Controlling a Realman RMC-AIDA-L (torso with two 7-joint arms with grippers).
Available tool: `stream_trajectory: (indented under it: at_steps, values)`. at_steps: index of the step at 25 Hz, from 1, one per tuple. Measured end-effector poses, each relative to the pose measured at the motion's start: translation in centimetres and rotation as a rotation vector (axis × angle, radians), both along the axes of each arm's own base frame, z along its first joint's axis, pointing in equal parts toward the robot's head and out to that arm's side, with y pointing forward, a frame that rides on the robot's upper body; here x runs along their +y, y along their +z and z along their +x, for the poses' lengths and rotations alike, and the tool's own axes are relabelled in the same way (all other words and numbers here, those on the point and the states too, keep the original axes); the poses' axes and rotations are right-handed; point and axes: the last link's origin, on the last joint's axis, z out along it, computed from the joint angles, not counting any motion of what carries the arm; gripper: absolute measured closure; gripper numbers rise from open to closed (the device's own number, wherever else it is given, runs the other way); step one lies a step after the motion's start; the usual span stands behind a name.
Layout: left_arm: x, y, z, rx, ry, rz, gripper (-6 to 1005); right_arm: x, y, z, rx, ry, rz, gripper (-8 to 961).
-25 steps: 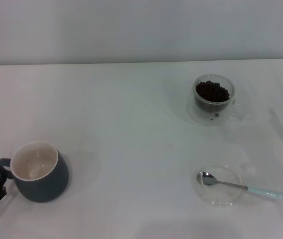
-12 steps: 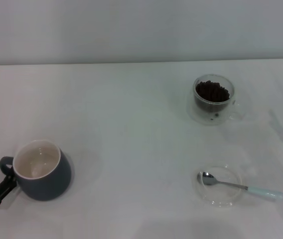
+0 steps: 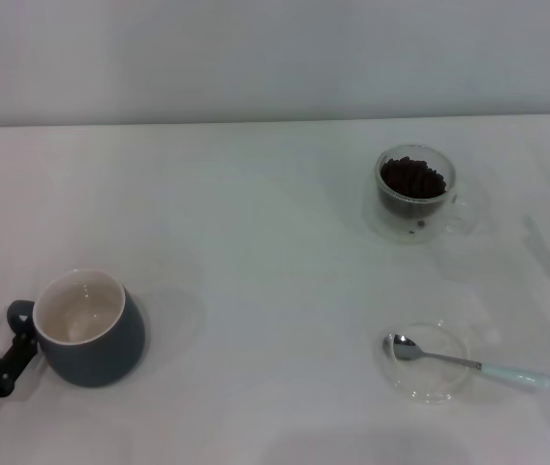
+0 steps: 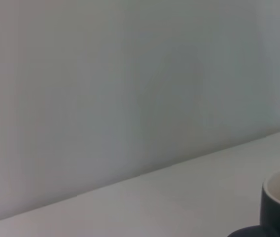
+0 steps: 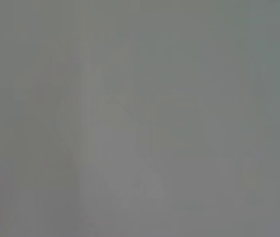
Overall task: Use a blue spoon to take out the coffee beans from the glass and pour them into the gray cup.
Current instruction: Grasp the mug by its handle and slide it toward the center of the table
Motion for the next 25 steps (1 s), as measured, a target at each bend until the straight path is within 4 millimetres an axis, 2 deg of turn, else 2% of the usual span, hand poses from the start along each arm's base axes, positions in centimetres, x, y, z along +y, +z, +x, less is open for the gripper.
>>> stream_trajectory:
  at_steps: [5, 7, 18, 25]
  values:
    - [0.4, -0.3, 0.5, 0.009, -0.022, 0.008, 200, 0.1, 0.0, -0.1, 0.0, 0.002, 0.0, 123]
    - [0.6, -0.3, 0.7, 0.016, -0.03, 0.011, 433, 0.1, 0.0, -0.1, 0.0, 0.003, 0.0, 123]
    - [2.1, -1.0, 2.3, 0.017, -0.084, 0.009, 863, 0.3, 0.0, -0.2, 0.002, 0.008, 0.003, 123]
    - [3.3, -1.9, 3.7, 0.016, -0.117, -0.008, 864, 0.4, 0.1, -0.3, 0.001, 0.01, 0.006, 124]
